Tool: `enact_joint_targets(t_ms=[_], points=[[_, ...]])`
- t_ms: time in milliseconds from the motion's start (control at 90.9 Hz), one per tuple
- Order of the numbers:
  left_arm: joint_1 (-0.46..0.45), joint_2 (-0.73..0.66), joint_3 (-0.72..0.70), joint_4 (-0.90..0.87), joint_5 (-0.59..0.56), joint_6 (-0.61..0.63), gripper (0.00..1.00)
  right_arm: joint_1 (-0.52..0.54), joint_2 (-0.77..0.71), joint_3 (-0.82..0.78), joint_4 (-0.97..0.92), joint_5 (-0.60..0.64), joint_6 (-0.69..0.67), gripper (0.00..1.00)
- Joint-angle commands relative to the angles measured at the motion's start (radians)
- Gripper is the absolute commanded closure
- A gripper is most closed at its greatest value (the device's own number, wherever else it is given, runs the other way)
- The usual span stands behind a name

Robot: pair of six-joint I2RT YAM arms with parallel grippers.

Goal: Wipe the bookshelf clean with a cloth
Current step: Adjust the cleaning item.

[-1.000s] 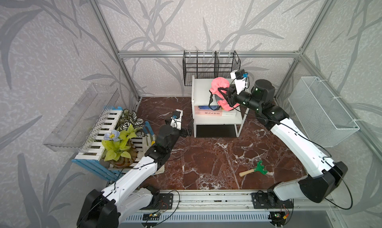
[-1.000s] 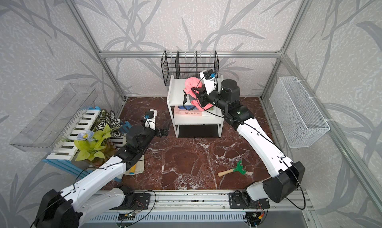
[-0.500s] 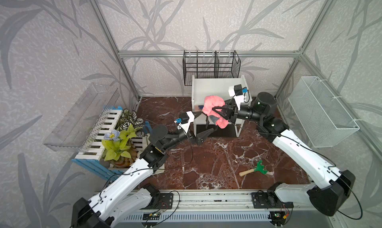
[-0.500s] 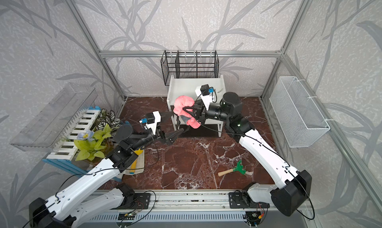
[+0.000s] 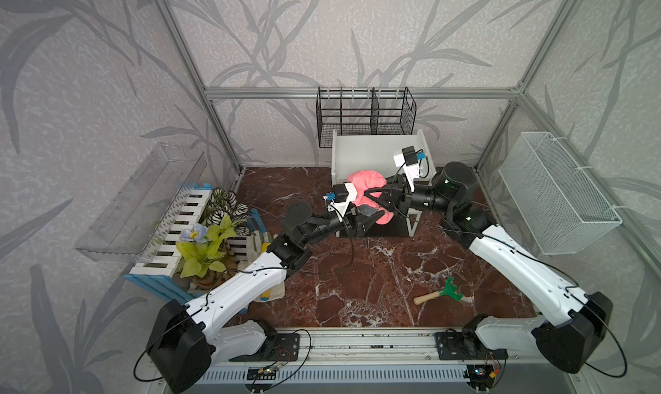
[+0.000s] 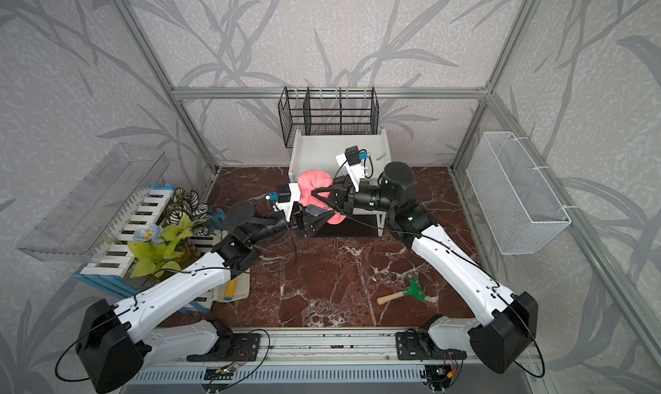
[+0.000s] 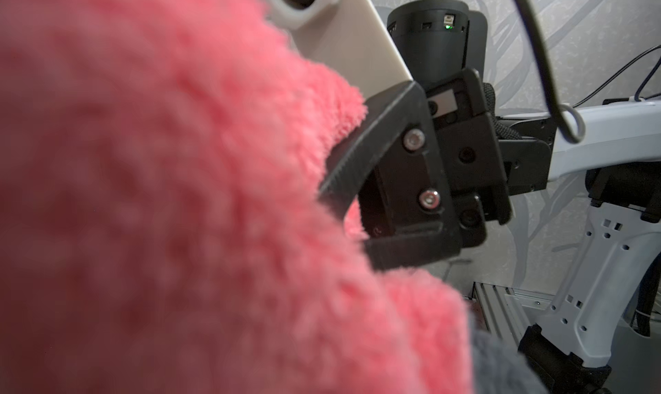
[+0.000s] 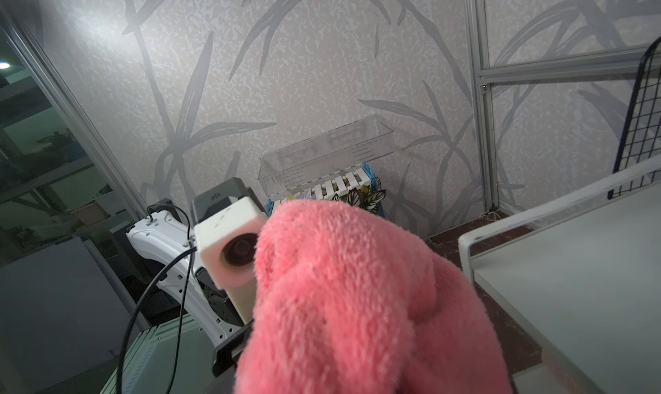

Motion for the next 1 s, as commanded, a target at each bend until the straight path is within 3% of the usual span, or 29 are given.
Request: enact_joint_targets(t_ms=[0,132,242,286,363,495,638,704,858,924,990], points=[[-0.002,-0.037,-0.032,0.166,0.037,-0.024,0.57,-0.003,-0.001,0.009,-0.051,0.068,0.022,1.00],[-0.001,-0.052,-0.034,0.158,0.005,-0.028,1.00,-0.004,-0.027,-0.041,-0.040,0.097,0.013,1.00],[-0.001,-0.054,-0.042,0.158,-0.081,-0.034,1.00,-0.006,-0.054,-0.063,-0.053,0.129,-0.004,0.95],[-0.001,-0.054,-0.043,0.157,-0.122,-0.041,1.00,-0.005,-0.066,-0.072,-0.061,0.159,-0.015,0.84],[-0.001,-0.059,-0.034,0.128,-0.204,-0.043,1.00,-0.008,-0.098,-0.087,-0.086,0.263,-0.046,0.47],[0.003,-0.102,-0.008,-0.018,-0.358,-0.011,1.00,-0.012,-0.166,-0.115,-0.114,0.572,-0.132,0.24],[0.006,-0.192,0.000,-0.160,-0.490,-0.002,1.00,-0.016,-0.212,-0.125,-0.151,0.912,-0.252,0.15],[0.007,-0.246,0.006,-0.240,-0.603,-0.017,1.00,-0.017,-0.232,-0.132,-0.154,1.035,-0.309,0.13],[0.012,-0.344,0.064,-0.457,-0.892,-0.085,1.00,-0.033,-0.273,-0.185,-0.125,1.221,-0.407,0.10],[0.033,-0.351,0.100,-0.553,-0.899,-0.092,1.00,-0.050,-0.276,-0.200,-0.139,1.248,-0.424,0.10],[0.078,-0.330,0.128,-0.616,-0.828,-0.086,1.00,-0.074,-0.277,-0.210,-0.152,1.243,-0.412,0.10]])
